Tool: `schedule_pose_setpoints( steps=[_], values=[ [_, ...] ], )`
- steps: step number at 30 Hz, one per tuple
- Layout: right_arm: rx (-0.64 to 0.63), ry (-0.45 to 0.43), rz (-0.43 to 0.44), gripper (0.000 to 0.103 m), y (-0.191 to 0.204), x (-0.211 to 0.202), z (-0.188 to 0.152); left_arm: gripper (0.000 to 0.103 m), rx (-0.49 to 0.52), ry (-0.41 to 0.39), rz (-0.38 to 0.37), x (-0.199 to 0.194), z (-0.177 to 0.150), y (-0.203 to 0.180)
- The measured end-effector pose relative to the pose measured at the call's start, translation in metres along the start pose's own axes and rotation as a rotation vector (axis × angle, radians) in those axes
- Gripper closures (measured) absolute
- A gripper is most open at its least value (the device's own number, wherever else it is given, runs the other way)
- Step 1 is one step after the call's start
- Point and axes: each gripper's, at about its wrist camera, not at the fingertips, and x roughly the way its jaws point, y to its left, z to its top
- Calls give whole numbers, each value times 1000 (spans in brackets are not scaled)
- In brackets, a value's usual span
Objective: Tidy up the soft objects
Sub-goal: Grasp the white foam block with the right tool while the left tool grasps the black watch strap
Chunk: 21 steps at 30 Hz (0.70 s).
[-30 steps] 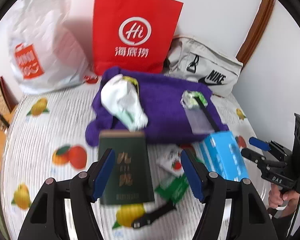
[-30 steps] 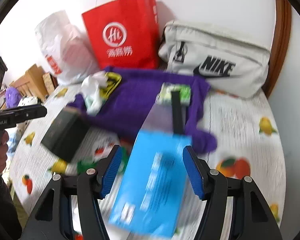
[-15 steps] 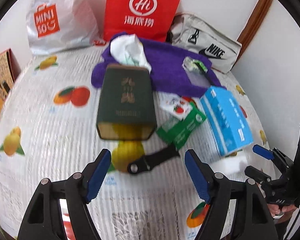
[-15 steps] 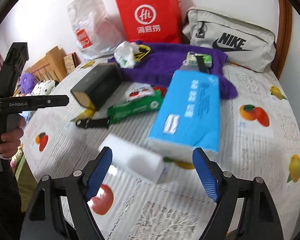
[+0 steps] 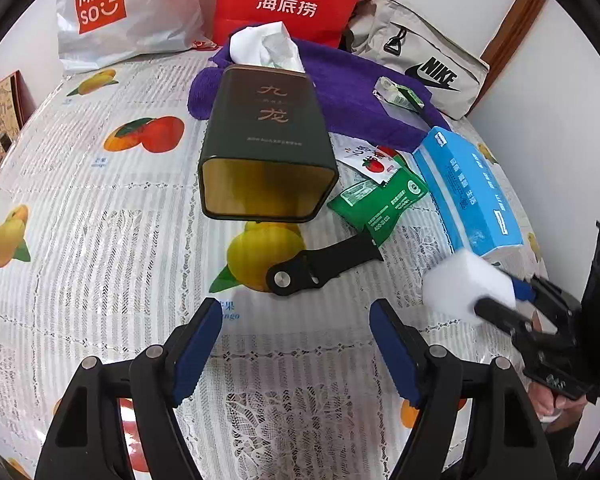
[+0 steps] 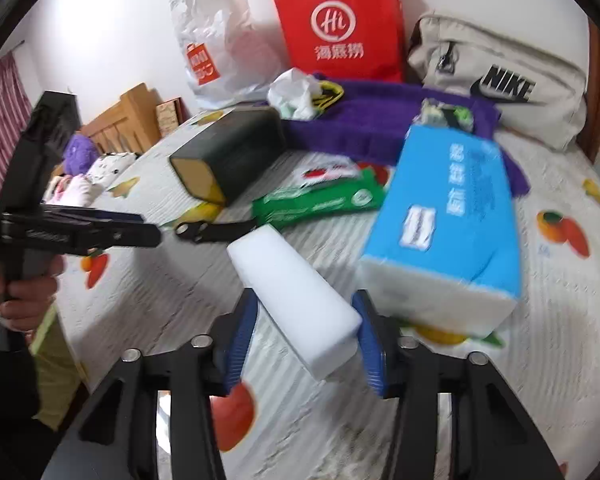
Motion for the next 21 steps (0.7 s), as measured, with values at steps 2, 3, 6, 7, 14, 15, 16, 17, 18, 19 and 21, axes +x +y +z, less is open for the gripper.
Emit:
schedule_pose_setpoints(
  steps=[2,3,6,7,14,15,16,17,18,19,21],
  values=[
    [-12,7,13,54,5,-3,-4,28,-4,-2,-4,1,0,2],
    [-17,12,19,53,7,-4,-5,28,-3,-3,-8,2,0,2],
    [-22,28,20,51,10,-1,-6,28,9,-7,-19,6,3,0],
    [-21,33,23,51,10,2,-5,28,13,-7,-16,8,4,0],
    [-51,52,20,61,14,24,-7,28,132,-5,41,31,13,-11],
    [-55,44,27,62,15,22,-8,28,159,-7,50,34,13,-14],
    [-56,28,30,62,14,18,-8,28,189,-16,62,37,13,-18],
    [-54,19,30,62,13,15,-9,28,213,-22,77,39,14,-21],
    [-51,12,29,62,12,11,-10,28,238,-27,87,42,14,-24],
    [-45,8,31,62,10,5,-11,28,256,-30,91,43,14,-27],
    [-37,6,33,62,6,-4,-14,28,291,-39,110,47,13,-32]
  ],
)
